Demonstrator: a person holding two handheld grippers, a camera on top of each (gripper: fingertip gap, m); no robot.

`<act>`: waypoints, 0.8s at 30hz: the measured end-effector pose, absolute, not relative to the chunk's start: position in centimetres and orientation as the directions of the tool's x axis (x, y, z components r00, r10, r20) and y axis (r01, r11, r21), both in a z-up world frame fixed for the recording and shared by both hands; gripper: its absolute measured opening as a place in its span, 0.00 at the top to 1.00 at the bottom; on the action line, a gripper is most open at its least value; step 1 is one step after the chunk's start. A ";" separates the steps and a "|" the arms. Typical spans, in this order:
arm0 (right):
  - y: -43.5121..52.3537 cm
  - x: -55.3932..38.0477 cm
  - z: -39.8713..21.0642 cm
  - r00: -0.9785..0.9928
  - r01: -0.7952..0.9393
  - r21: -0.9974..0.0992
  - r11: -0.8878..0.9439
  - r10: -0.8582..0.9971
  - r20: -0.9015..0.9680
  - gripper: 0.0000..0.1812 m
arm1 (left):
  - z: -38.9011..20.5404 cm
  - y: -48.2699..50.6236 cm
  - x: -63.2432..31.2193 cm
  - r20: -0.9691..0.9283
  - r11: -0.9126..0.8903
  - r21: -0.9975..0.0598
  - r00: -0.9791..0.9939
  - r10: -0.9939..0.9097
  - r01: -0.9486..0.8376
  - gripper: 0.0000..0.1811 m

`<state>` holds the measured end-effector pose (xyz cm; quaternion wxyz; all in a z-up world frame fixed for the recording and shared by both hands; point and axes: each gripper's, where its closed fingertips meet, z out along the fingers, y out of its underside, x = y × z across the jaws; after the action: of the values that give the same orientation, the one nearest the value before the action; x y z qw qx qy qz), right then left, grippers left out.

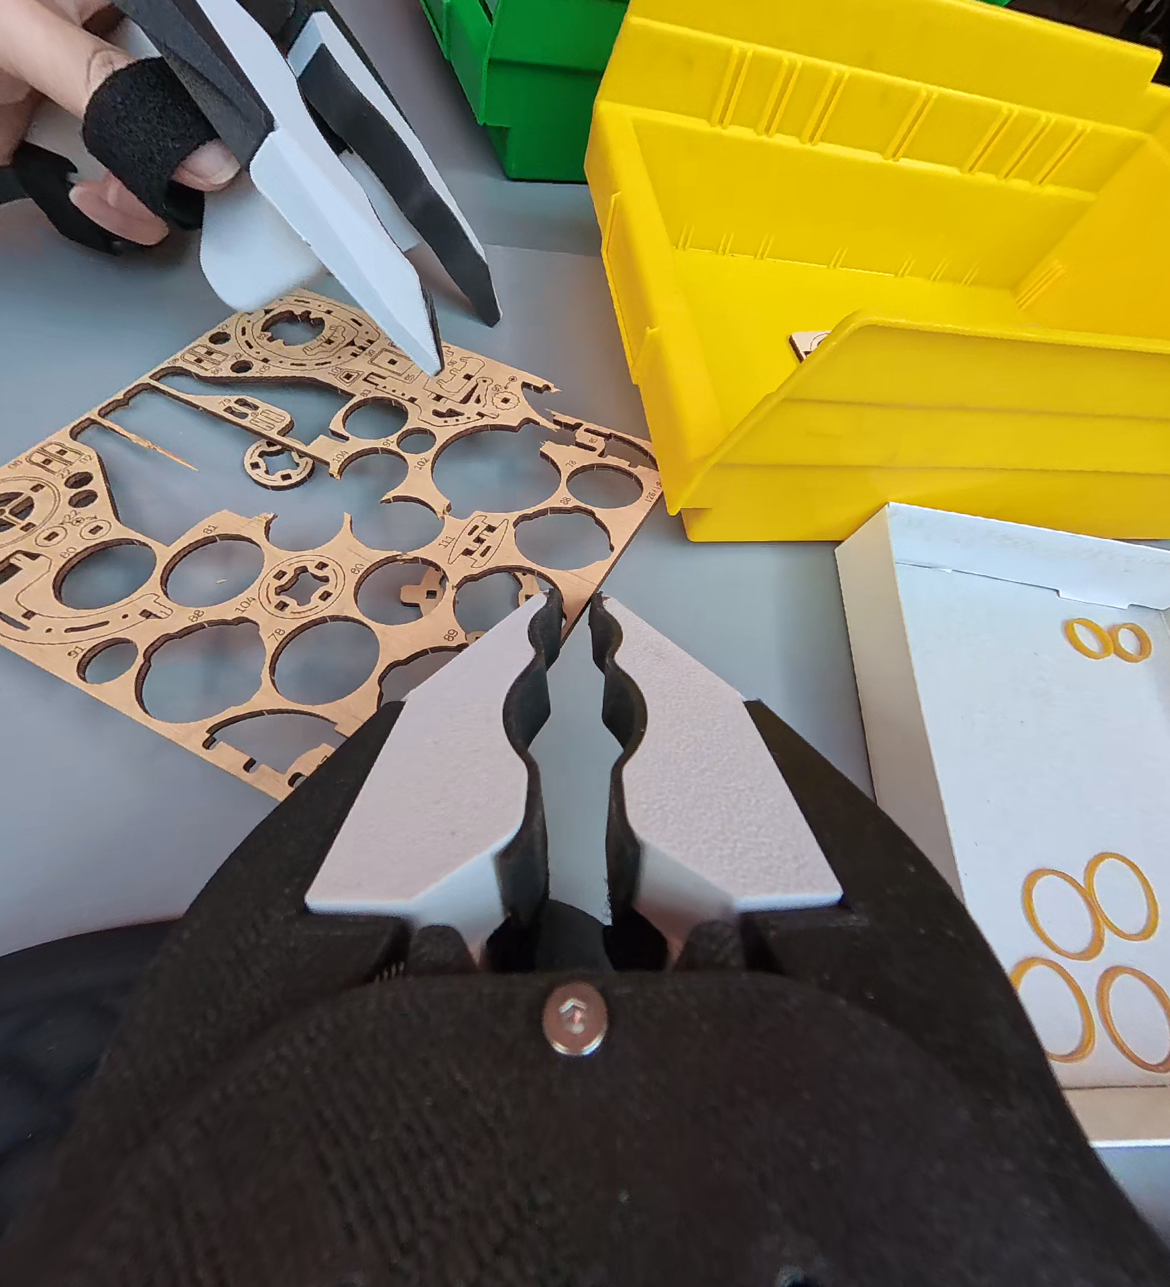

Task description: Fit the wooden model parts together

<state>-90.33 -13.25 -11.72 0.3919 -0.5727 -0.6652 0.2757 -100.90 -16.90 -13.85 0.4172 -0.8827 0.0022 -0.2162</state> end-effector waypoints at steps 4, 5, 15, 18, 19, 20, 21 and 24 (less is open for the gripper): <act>-13.3 -90.3 -11.9 -0.036 0.554 -0.811 0.187 0.979 0.201 0.97 | -13.9 -17.3 -100.7 0.403 -0.678 -0.717 0.891 -0.212 0.163 0.63; -13.3 -90.2 -11.9 -0.036 0.554 -0.811 0.186 0.979 0.200 0.97 | -13.9 -17.2 -100.6 0.408 -0.683 -0.713 0.886 -0.221 0.158 0.63; -13.5 -90.1 -12.2 -0.027 0.580 -0.794 0.183 0.978 0.206 0.96 | -14.2 -16.6 -98.0 0.536 -0.818 -0.572 0.782 -0.318 0.060 0.81; -13.5 -90.1 -12.5 -0.026 0.602 -0.781 0.168 0.981 0.191 0.96 | -14.5 -16.6 -98.0 0.553 -0.836 -0.546 0.773 -0.309 0.057 0.85; -13.4 -90.1 -12.7 -0.027 0.615 -0.773 0.156 0.984 0.177 0.96 | -14.6 -16.6 -98.2 0.552 -0.840 -0.540 0.776 -0.305 0.055 0.88; -13.4 -90.2 -12.9 -0.028 0.624 -0.768 0.144 0.986 0.162 0.96 | -14.6 -16.6 -98.3 0.560 -0.844 -0.534 0.773 -0.299 0.060 0.89; -13.5 -90.2 -13.0 -0.031 0.632 -0.763 0.133 0.989 0.146 0.96 | -14.7 -16.8 -98.3 0.570 -0.848 -0.525 0.768 -0.292 0.067 0.90; -13.6 -90.6 -13.3 -0.050 0.647 -0.753 0.119 0.992 0.113 0.96 | -14.7 -17.3 -98.7 0.585 -0.852 -0.515 0.764 -0.272 0.090 0.90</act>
<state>-90.61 -13.63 -13.30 0.3242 -0.6081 -0.6739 0.2664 -98.71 -17.25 -14.67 0.2669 -0.9004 0.0505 -0.3399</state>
